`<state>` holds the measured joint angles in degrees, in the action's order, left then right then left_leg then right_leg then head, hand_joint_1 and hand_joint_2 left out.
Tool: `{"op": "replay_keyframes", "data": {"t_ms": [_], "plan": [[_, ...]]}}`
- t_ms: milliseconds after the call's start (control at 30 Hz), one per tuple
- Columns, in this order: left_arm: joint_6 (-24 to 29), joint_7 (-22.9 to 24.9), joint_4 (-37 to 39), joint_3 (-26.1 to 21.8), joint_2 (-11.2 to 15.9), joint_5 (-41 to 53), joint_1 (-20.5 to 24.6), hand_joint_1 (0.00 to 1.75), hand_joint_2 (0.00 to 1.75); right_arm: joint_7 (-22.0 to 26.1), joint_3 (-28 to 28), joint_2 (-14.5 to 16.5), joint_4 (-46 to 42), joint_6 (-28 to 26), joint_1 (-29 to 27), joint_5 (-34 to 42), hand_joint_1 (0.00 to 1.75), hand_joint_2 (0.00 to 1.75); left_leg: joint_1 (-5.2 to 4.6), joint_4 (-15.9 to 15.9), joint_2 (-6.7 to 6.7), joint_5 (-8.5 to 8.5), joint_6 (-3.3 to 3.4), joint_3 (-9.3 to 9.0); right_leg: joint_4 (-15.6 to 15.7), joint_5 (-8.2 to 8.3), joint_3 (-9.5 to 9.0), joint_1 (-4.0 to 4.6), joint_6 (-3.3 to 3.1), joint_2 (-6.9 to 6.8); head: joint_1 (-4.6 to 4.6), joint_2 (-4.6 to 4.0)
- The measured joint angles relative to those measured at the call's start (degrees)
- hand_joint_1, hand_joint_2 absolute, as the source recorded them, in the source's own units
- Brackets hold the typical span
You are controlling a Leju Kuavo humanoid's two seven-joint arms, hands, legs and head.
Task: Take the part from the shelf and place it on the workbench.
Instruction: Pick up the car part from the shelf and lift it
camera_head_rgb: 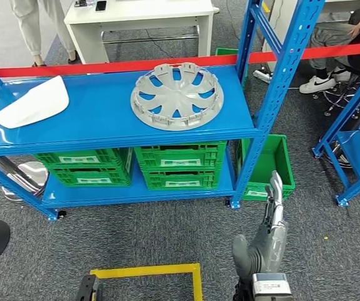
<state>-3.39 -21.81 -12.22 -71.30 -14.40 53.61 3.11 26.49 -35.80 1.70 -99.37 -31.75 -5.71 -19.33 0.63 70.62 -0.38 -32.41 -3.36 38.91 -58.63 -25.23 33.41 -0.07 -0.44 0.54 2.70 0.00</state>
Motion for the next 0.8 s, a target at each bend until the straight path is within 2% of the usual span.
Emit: {"op": "replay_keyframes", "data": {"t_ms": [33,67,100,167,200,267,333,367,400,433,500,533,567,600,667,700,733,800], "plan": [[0.0,0.0,0.0,0.0,0.0,0.0,0.0,0.00,0.00,0.0,0.0,0.0,0.0,0.0,0.0,0.0,0.00,1.75,-0.01,2.2,0.00,-0.34,-0.03,1.12,0.0,-0.01,0.00,0.01,-0.04,0.01,0.03,0.00],[0.0,0.0,0.0,0.0,0.0,0.0,-0.1,0.00,0.00,0.0,0.0,0.0,0.0,0.0,0.0,0.0,0.00,1.75,0.00,2.1,0.00,0.50,0.00,1.16,0.0,-0.01,-0.04,0.01,-0.04,0.04,0.06,0.00],[0.0,0.0,0.0,0.0,0.0,0.0,-0.1,0.00,0.00,0.0,0.0,0.0,0.0,0.0,0.0,0.0,0.00,1.75,0.02,-0.2,0.00,2.27,0.07,0.08,0.0,-0.02,-0.12,-0.01,0.00,0.08,0.08,0.00],[0.0,0.0,0.0,0.0,0.0,0.0,0.0,0.00,0.00,0.0,0.0,0.0,0.0,0.0,0.0,0.0,0.00,1.75,0.04,-7.9,0.01,6.07,0.18,-3.82,-0.1,-0.15,-0.29,0.09,0.32,0.17,0.16,0.00],[0.0,0.0,0.0,0.0,0.0,0.0,0.1,0.00,0.00,0.0,0.0,0.0,0.0,0.0,0.0,0.0,0.00,1.75,0.05,-11.1,-0.04,7.03,0.38,-5.37,-0.2,-0.23,-0.25,0.22,0.59,0.23,0.19,0.01],[0.1,0.0,0.0,0.0,0.0,0.0,0.1,0.00,0.00,0.0,0.0,0.0,-0.1,0.0,-0.1,0.0,0.00,1.75,-0.07,-13.8,-0.15,7.29,0.96,-6.52,-0.3,-0.22,-0.08,0.44,1.21,0.29,0.10,0.01],[0.1,0.1,0.0,0.0,0.0,0.0,0.1,0.00,0.00,0.1,0.0,0.0,-0.1,0.0,-0.1,0.0,0.00,1.75,-0.07,-14.0,-0.17,7.42,1.77,-6.43,-0.2,-0.23,0.01,0.30,1.79,0.27,-0.07,0.00],[0.1,0.1,0.0,0.0,0.0,0.0,0.0,0.00,0.00,0.1,0.0,0.0,-0.2,-0.1,-0.1,0.0,0.00,1.75,-0.01,-14.1,-0.15,7.51,2.13,-6.44,-0.9,-0.78,0.32,0.24,2.10,0.20,-0.16,0.00],[0.1,0.1,0.0,0.0,0.0,0.0,0.1,0.00,0.00,0.0,0.0,0.0,-0.2,-0.1,-0.1,0.0,0.00,1.75,0.07,-14.2,-0.12,7.59,2.43,-6.45,-2.7,-1.97,1.14,0.18,2.40,0.12,-0.29,0.00],[0.2,0.1,0.0,0.0,0.0,0.0,0.1,0.00,0.00,-0.1,0.0,0.0,-0.2,-0.2,-0.1,-0.1,0.00,1.75,0.09,-14.2,-0.07,7.60,2.65,-6.46,-5.8,-3.72,2.59,0.13,2.65,0.05,-0.43,0.00],[0.2,0.1,0.0,0.0,0.0,0.0,0.0,0.00,0.00,-0.5,0.0,0.0,-0.2,-0.6,-0.1,-0.4,0.00,1.75,0.02,-14.2,0.02,7.55,2.86,-6.45,-13.7,-7.24,6.28,0.06,2.95,0.00,-0.60,0.00],[0.2,0.1,0.0,0.0,0.0,0.0,0.0,0.00,0.00,-0.7,0.0,0.0,-0.2,-0.9,-0.1,-0.5,0.00,1.75,-0.01,-14.1,0.06,7.53,2.89,-6.47,-16.4,-7.93,7.56,0.06,2.98,0.00,-0.61,0.00],[0.3,0.1,0.0,0.0,0.0,0.0,0.0,0.00,0.00,-0.9,0.0,0.0,-0.1,-1.0,-0.1,-0.7,0.00,1.75,-0.03,-14.1,0.06,7.51,2.90,-6.52,-16.7,-7.40,7.76,0.05,2.96,0.00,-0.61,0.00],[0.3,0.1,0.0,0.0,0.0,0.0,0.0,0.00,0.00,-1.1,0.0,0.0,-0.1,-1.2,-0.1,-0.8,0.00,1.75,-0.03,-14.1,0.04,7.49,2.87,-6.60,-15.0,-5.99,6.96,0.05,2.89,-0.01,-0.61,0.00],[0.3,0.1,0.0,0.0,0.0,0.0,0.0,0.00,0.00,-1.2,0.0,0.0,-0.1,-1.3,0.0,-1.0,0.00,1.75,-0.06,-14.1,-0.03,7.38,2.68,-6.83,-6.8,-2.14,2.89,0.06,2.64,-0.07,-0.62,0.00],[0.3,0.1,0.0,0.0,0.0,0.0,0.0,0.00,0.00,-1.3,0.0,0.0,-0.1,-1.3,0.0,-1.1,0.00,1.75,-0.15,-14.1,-0.06,7.32,2.47,-6.85,-3.4,-0.97,1.19,0.08,2.41,-0.08,-0.60,0.00],[0.3,0.1,0.0,0.0,0.0,-0.1,0.0,0.00,0.00,-1.3,0.0,0.0,-0.1,-1.3,0.0,-1.1,0.00,1.75,-0.26,-14.0,-0.08,7.25,2.33,-6.82,-0.9,-0.27,0.02,0.07,2.26,-0.05,-0.56,0.00],[0.3,0.1,0.0,0.0,0.1,-0.1,-0.1,0.00,0.00,-1.4,0.0,0.0,-0.1,-1.4,0.0,-1.1,0.00,1.75,-0.44,-13.9,-0.09,7.30,2.59,-6.67,0.0,-0.09,-0.26,0.08,2.13,0.11,-0.49,0.00]]}}
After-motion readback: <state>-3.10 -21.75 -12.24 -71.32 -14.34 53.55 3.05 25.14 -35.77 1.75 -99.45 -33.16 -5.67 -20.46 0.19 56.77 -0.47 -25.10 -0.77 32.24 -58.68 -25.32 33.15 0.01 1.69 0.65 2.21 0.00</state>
